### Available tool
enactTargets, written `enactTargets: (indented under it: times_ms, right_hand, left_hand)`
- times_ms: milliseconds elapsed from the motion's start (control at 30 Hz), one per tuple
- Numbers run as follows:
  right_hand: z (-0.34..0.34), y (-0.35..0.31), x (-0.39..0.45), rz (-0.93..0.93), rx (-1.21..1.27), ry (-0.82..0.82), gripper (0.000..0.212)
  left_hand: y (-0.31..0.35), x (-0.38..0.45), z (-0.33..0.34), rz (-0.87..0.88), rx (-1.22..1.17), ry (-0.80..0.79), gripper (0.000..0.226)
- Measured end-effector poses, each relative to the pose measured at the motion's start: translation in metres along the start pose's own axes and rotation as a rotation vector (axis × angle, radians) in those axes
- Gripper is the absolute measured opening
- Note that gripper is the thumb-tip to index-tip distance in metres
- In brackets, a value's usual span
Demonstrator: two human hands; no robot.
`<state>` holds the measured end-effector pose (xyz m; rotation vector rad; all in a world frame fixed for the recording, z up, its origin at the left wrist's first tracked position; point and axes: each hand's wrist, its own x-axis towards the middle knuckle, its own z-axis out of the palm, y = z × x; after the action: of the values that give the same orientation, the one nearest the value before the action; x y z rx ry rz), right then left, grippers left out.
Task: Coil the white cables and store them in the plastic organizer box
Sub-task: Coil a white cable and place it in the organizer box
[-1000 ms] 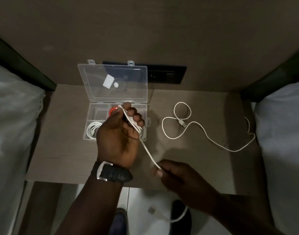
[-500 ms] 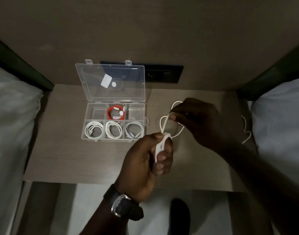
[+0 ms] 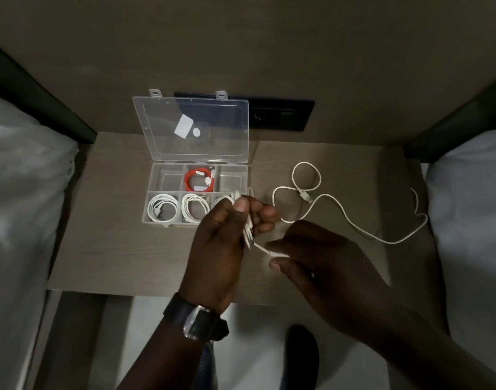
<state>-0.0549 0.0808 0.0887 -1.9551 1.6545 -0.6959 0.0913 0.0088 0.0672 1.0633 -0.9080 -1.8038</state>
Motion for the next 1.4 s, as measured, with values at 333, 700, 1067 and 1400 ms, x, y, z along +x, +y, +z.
enactTargets:
  times_ms: [333, 700, 1067, 1400]
  right_hand:
    - [0.035, -0.001, 0.029, 0.58, 0.917, 0.566, 0.025]
    - [0.068, -0.016, 0.001, 0.334, 0.379, 0.334, 0.043]
    - [0.059, 0.01, 0.023, 0.34, 0.132, 0.216, 0.014]
    - [0.058, 0.016, 0.031, 0.521, 0.675, 0.246, 0.02]
  left_hand:
    - [-0.01, -0.015, 0.017, -0.057, -0.011, 0.063, 0.025]
    - [-0.013, -0.014, 0.019, -0.213, -0.161, 0.283, 0.026]
    - [-0.023, -0.014, 0.024, -0.259, -0.056, 0.282, 0.022]
    - [0.0, -0.014, -0.026, -0.051, 0.472, -0.041, 0.02]
